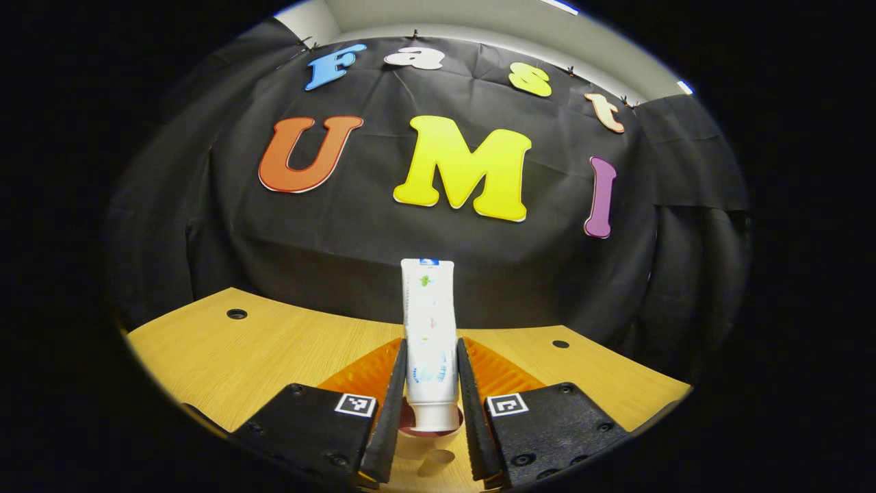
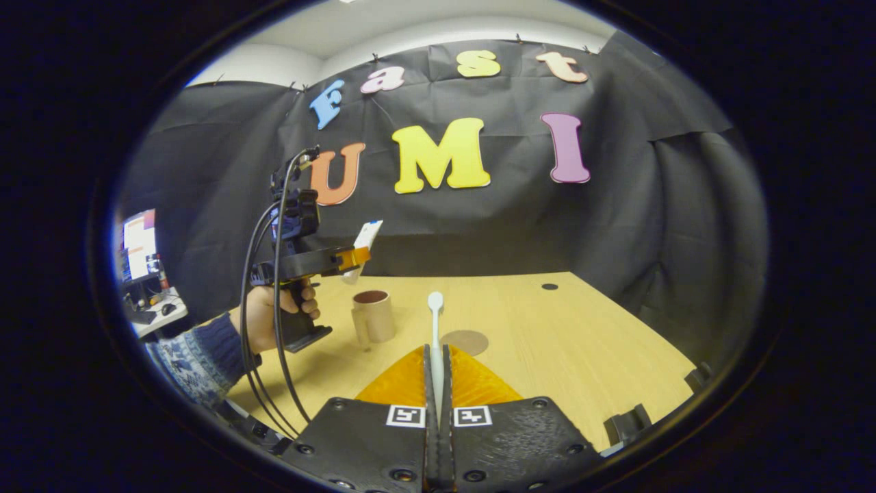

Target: Put the toothbrush and toothpaste on the desktop into the cup, then pick up the cup and place it on the coaster on the desktop.

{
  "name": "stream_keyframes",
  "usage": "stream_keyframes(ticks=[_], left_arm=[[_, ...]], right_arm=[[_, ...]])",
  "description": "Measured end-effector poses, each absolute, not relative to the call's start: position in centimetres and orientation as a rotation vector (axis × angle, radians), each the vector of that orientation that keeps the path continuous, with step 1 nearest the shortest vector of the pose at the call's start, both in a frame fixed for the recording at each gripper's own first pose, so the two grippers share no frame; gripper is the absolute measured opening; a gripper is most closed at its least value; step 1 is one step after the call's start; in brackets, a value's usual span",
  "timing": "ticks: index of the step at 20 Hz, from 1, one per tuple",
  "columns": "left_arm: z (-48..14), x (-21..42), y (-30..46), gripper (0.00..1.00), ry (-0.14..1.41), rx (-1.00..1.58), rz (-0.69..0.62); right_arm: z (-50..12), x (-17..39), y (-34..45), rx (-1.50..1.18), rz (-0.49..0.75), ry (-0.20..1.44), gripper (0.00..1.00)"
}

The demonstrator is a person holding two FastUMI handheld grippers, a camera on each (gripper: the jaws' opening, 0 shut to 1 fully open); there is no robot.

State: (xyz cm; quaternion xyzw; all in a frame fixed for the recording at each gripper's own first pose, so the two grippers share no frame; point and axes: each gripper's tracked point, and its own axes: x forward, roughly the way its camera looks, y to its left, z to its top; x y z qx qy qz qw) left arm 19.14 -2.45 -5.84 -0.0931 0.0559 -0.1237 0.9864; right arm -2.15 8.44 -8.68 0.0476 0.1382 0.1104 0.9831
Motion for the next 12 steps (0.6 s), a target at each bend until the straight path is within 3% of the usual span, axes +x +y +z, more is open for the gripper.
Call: stream_keyframes(ticks=[1, 2, 12], left_arm=[[-5.91, 19.21, -2.46, 0.53, 0.112, -0.178, -0.248], [-5.92, 19.3, -2.47, 0.46, 0.116, -0.173, -0.248], [-6.2, 19.36, -2.31, 0.46, 0.121, -0.168, -0.241]], right_arm=[[-8.76, -2.12, 8.39, 0.095, 0.221, 0.279, 0.0], [-8.82, -2.08, 8.32, 0.094, 0.22, 0.282, 0.0], [-9.0, -1.94, 7.95, 0.095, 0.213, 0.284, 0.0]])
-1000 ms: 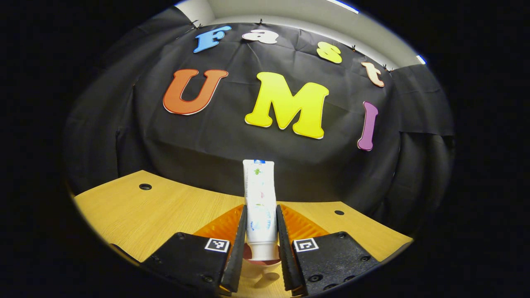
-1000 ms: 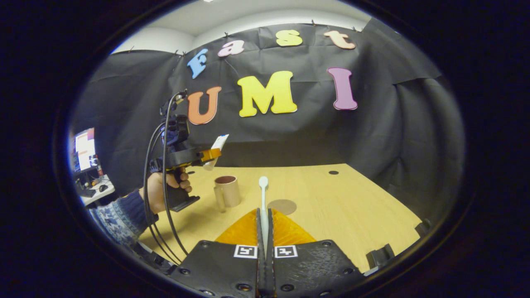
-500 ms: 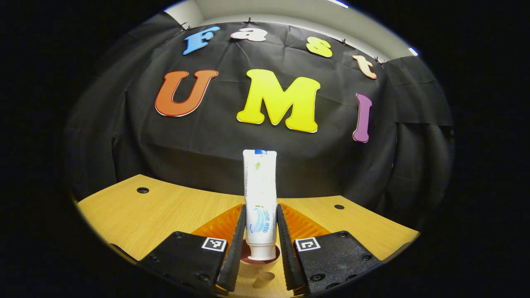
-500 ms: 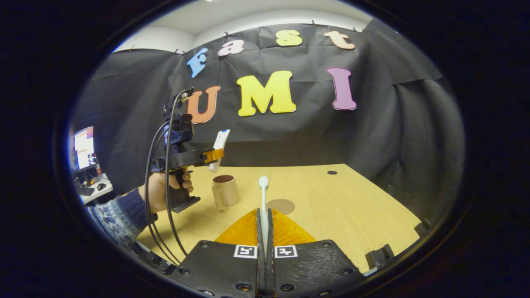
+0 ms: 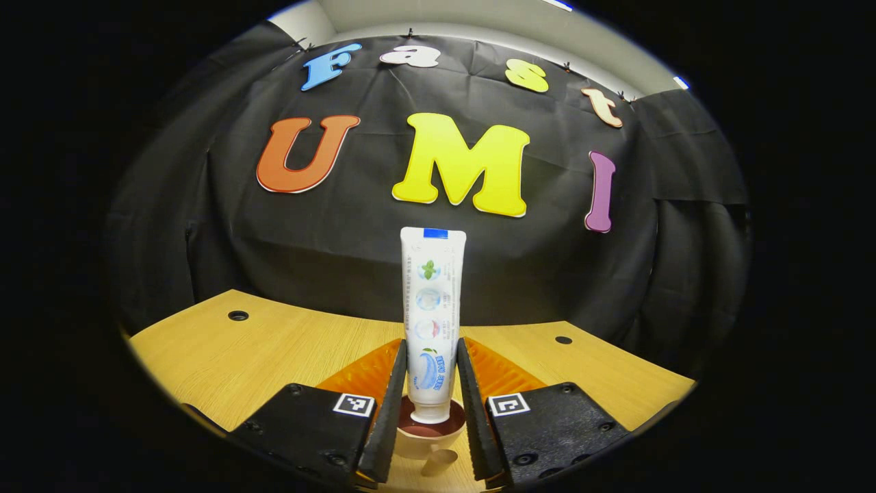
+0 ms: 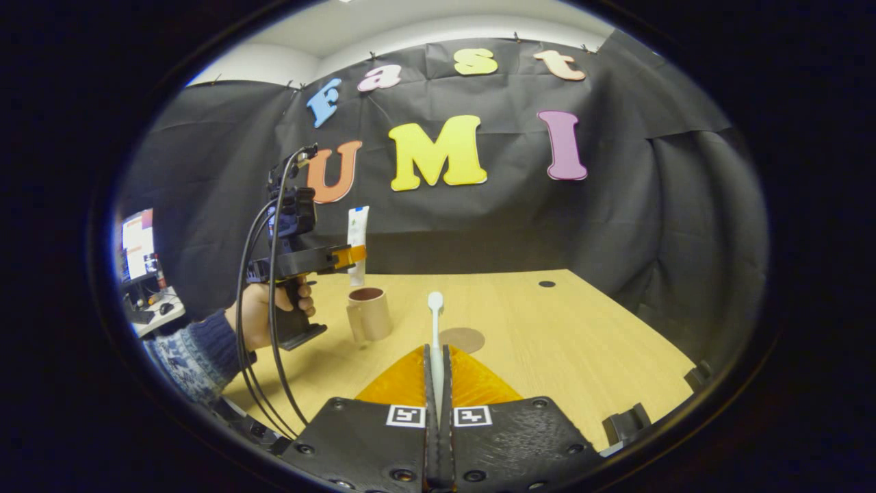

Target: Put the toothbrush and toothpaste on the desktop into the cup, then pick up the cup and place it on the coaster on the desktop.

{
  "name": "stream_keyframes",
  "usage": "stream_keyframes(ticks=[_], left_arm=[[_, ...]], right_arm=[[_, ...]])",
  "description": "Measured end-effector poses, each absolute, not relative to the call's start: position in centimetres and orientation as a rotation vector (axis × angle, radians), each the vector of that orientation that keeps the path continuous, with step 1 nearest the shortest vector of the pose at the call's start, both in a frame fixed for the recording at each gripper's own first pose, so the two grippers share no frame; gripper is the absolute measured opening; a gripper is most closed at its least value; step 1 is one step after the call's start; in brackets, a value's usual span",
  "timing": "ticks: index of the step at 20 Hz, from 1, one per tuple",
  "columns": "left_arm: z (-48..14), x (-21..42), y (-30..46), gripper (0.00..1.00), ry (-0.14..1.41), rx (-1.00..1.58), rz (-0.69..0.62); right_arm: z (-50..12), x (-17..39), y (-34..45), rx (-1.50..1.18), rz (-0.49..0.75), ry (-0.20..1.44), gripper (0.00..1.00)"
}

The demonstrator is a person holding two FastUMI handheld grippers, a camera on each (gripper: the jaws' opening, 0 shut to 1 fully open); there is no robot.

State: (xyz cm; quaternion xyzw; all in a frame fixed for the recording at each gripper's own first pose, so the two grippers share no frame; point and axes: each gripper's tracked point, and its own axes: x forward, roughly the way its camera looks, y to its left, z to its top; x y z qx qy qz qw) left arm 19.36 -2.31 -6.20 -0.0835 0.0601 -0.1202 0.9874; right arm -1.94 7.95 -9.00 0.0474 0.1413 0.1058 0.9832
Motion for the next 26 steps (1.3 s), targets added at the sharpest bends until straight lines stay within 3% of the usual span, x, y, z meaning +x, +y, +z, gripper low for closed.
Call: stream_keyframes(ticks=[3, 4, 5, 7, 12, 26], left_arm=[[-5.4, 19.5, -2.2, 0.53, 0.094, -0.158, -0.238], [-5.6, 19.7, -1.8, 0.8, 0.098, -0.146, -0.225], [-5.8, 19.6, -1.7, 0.75, 0.102, -0.14, -0.217], [-6.0, 19.3, -1.4, 0.82, 0.113, -0.143, -0.209], [-6.1, 17.6, 0.4, 0.86, 0.11, -0.163, -0.172], [-9.6, 9.7, 6.6, 0.89, 0.125, -0.144, -0.115]], right_arm=[[-9.1, -1.9, 7.7, 0.092, 0.207, 0.283, 0.0], [-9.1, -1.9, 7.7, 0.094, 0.207, 0.283, 0.0], [-9.1, -1.8, 7.7, 0.094, 0.206, 0.284, 0.0], [-9.1, -1.6, 7.8, 0.095, 0.207, 0.284, 0.0], [-7.0, 0.9, 9.9, 0.11, 0.252, 0.252, 0.0], [3.8, 16.2, 25.6, 0.295, 0.507, 0.016, 0.01]])
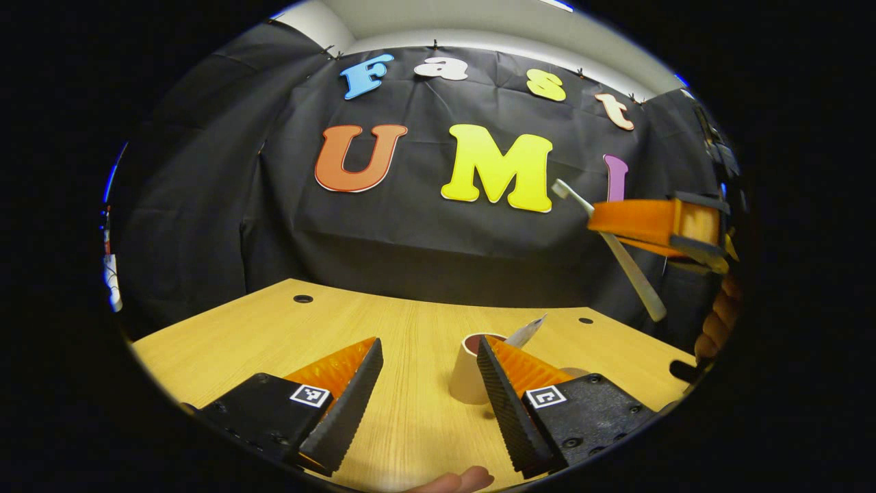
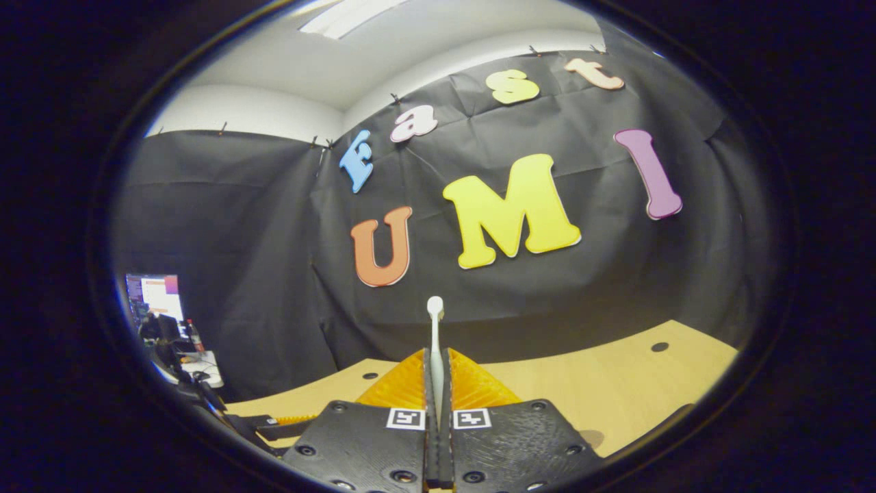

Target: Put the toothbrush and toothpaste on the desktop into the cup, then pick up the cup and place it on the coaster on the desktop.

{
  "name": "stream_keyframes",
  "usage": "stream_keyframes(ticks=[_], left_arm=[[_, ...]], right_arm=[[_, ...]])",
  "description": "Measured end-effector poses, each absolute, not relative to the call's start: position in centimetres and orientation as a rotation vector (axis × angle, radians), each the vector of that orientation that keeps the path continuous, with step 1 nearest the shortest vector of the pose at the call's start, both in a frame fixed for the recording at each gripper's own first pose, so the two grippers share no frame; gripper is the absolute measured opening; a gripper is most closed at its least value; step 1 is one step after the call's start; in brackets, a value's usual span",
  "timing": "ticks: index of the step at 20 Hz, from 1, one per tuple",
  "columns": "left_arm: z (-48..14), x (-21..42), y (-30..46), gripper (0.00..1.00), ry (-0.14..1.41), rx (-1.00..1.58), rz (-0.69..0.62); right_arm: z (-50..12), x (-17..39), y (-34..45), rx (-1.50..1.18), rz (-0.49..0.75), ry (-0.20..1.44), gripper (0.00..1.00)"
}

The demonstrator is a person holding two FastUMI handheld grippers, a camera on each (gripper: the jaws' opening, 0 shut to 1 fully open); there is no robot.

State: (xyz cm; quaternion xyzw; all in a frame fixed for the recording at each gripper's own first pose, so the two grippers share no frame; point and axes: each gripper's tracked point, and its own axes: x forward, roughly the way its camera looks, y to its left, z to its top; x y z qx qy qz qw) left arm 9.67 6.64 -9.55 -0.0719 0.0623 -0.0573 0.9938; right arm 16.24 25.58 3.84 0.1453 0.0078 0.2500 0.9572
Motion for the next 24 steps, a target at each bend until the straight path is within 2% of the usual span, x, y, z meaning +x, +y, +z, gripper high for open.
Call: stream_keyframes(ticks=[2, 10, 24], left_arm=[[-10.1, 9.2, 6.5, 0.89, 0.131, -0.152, -0.135], [-12.0, 10.5, 7.0, 0.88, 0.156, -0.166, -0.151], [-12.7, 10.9, 6.1, 0.89, 0.172, -0.175, -0.18]], right_arm=[[4.1, 18.4, 27.8, 0.294, 0.541, 0.013, 0.0], [2.2, 23.9, 30.2, 0.3, 0.496, 0.025, 0.01], [0.7, 23.5, 31.2, 0.287, 0.519, 0.037, 0.02]])
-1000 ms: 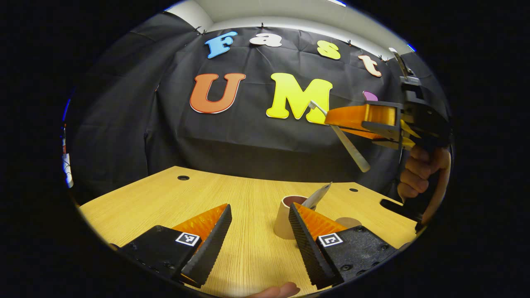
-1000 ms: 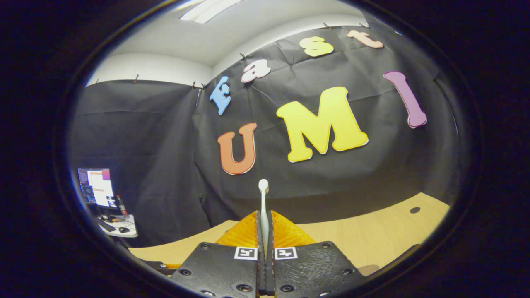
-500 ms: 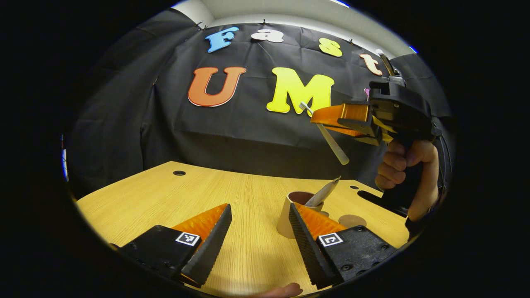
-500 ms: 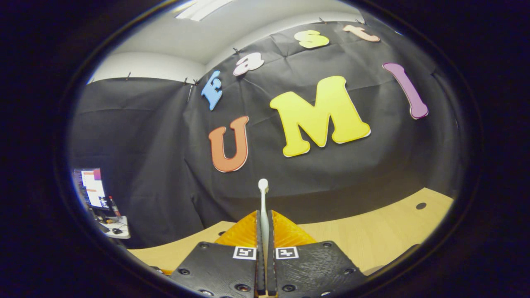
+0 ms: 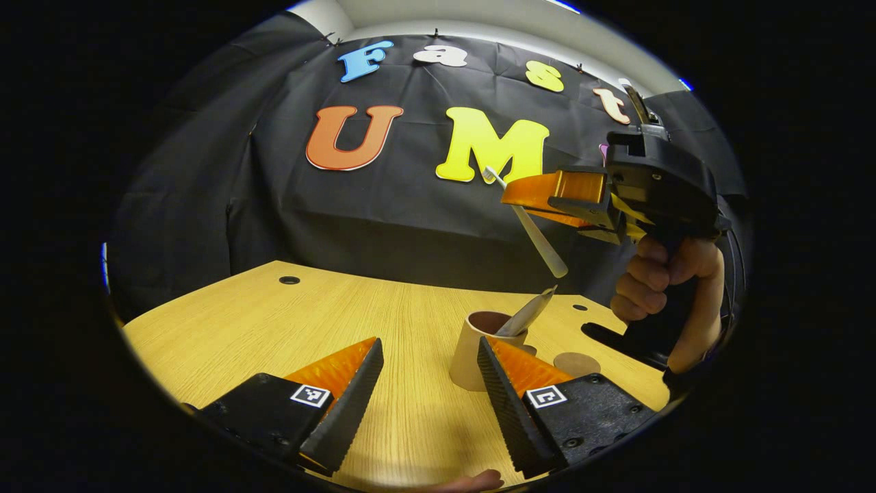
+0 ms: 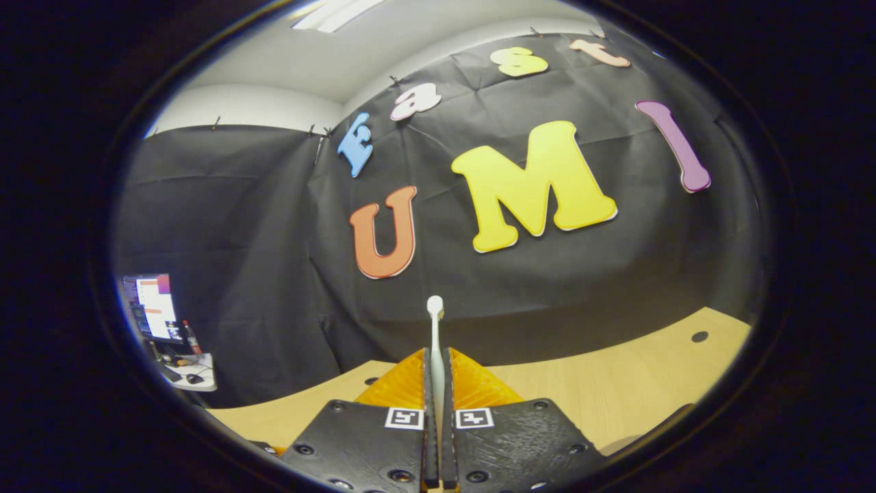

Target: Put the toothbrush and toothpaste on the desktop into the cup, then pick up the cup and place it on the coaster on the desktop.

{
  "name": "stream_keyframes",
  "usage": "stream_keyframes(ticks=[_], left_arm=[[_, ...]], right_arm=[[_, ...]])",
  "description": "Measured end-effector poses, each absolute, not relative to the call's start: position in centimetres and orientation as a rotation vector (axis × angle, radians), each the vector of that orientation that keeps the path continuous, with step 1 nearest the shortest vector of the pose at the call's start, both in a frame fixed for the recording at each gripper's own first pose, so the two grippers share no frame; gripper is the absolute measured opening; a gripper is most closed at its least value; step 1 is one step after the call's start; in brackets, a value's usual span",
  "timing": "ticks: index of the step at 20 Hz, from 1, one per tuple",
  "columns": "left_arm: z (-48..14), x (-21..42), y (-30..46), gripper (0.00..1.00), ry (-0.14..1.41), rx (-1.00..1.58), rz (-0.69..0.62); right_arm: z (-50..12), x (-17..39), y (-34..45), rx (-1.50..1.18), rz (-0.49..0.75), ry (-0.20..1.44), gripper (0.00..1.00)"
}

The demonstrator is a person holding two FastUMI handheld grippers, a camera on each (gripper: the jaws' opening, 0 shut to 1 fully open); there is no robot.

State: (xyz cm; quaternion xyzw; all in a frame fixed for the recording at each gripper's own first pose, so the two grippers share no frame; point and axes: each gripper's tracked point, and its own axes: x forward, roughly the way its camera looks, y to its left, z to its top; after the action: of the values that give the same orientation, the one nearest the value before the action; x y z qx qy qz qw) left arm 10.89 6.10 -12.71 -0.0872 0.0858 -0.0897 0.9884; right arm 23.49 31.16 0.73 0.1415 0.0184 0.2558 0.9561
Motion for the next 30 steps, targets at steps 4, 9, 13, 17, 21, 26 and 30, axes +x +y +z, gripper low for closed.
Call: stream_keyframes(ticks=[4, 9, 13, 17, 21, 26, 30], left_arm=[[-12.8, 10.9, 5.9, 0.89, 0.172, -0.18, -0.191], [-13.3, 11.0, 6.1, 0.89, 0.184, -0.186, -0.184], [-13.6, 10.9, 5.9, 0.89, 0.196, -0.191, -0.184], [-13.5, 10.9, 6.0, 0.89, 0.192, -0.188, -0.186], [-13.7, 10.8, 5.9, 0.89, 0.195, -0.189, -0.188], [-14.2, 10.9, 6.0, 0.89, 0.208, -0.198, -0.185], [-14.3, 11.0, 6.1, 0.89, 0.212, -0.199, -0.182]], right_arm=[[1.4, 23.1, 30.7, 0.294, 0.511, 0.008, 0.06], [1.1, 23.0, 30.7, 0.292, 0.511, 0.01, 0.07], [1.0, 23.0, 30.8, 0.296, 0.512, 0.016, 0.06], [0.9, 22.8, 31.1, 0.297, 0.517, 0.019, 0.08], [1.1, 22.6, 31.1, 0.297, 0.519, 0.006, 0.08], [1.0, 22.5, 31.0, 0.297, 0.516, 0.009, 0.08], [0.9, 22.5, 31.0, 0.292, 0.516, 0.014, 0.08]])
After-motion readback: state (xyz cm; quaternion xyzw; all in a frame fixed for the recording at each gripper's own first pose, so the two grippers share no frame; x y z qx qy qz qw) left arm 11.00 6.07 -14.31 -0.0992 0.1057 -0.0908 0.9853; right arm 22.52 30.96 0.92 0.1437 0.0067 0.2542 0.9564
